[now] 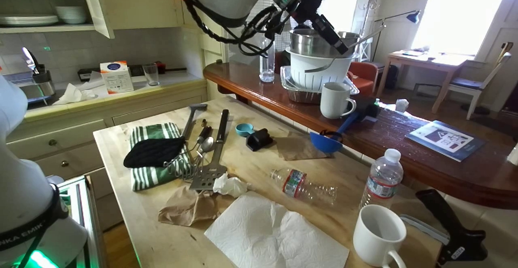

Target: Put the fork in the cup

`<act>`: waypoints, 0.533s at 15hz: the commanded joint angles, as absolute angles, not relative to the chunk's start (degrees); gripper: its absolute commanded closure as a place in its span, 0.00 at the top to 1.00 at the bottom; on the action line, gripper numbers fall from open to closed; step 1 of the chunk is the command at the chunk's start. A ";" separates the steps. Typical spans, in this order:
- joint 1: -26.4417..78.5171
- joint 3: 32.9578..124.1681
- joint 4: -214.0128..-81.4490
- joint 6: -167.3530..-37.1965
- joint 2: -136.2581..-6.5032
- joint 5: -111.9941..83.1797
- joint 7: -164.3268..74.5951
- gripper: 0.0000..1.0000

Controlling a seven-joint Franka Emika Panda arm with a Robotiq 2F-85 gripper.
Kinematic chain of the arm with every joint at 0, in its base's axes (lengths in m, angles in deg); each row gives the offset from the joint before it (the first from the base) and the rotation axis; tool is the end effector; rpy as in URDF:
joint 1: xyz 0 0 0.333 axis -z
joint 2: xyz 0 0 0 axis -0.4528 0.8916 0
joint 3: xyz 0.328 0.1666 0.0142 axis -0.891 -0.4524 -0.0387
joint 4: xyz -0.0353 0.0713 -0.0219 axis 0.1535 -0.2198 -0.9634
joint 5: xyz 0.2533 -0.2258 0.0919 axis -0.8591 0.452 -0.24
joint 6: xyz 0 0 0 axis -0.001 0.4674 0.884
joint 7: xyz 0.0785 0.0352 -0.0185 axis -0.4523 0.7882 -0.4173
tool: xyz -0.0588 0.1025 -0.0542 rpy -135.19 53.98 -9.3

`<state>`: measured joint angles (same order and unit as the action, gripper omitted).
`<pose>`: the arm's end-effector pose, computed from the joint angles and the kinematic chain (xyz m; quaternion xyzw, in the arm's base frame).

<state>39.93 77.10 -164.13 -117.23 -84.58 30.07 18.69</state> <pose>0.5787 -0.1521 0.5911 0.8214 -0.3820 0.3986 0.1433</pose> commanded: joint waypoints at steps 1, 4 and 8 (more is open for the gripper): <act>39.49 77.97 -158.89 -117.93 -79.36 40.27 28.97 0.03; 39.87 77.44 -160.41 -117.23 -80.46 38.06 26.50 0.10; 39.65 77.87 -158.47 -117.64 -78.89 40.63 29.20 0.03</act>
